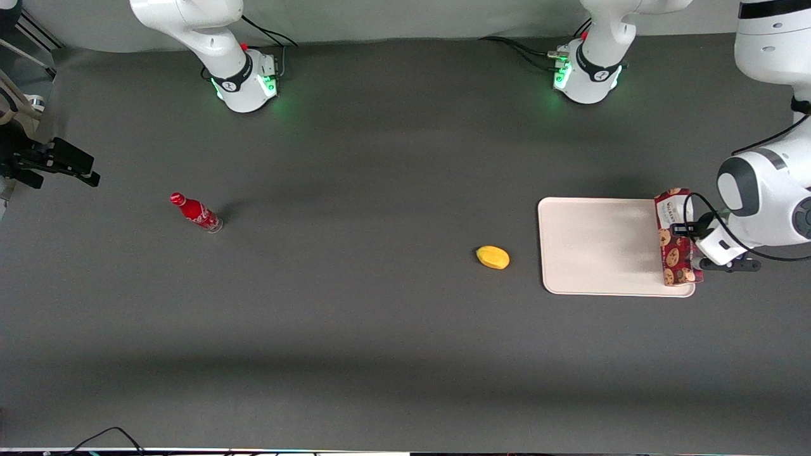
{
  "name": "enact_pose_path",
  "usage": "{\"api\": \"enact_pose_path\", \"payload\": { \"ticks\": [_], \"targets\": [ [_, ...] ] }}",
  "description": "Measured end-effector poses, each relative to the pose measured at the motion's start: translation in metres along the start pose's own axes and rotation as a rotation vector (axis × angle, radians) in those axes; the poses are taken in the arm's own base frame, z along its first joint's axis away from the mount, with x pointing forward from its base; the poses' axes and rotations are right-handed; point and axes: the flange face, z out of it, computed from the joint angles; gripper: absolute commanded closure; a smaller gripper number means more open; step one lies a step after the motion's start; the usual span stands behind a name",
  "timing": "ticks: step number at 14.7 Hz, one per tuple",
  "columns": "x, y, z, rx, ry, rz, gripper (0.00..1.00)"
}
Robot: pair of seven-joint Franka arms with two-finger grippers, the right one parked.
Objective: Place red cookie box on tray
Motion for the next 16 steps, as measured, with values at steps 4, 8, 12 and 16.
{"api": "enact_pose_path", "payload": {
  "ticks": [4, 8, 12, 16],
  "targets": [
    [-0.001, -0.004, -0.115, -0.064, -0.122, 0.016, 0.00],
    [-0.038, 0.007, -0.254, -0.079, -0.121, 0.041, 0.00],
    [-0.085, 0.044, -0.323, -0.096, -0.104, 0.046, 0.00],
    [-0.132, 0.115, -0.365, -0.045, -0.094, 0.013, 0.00]
  ]
}}
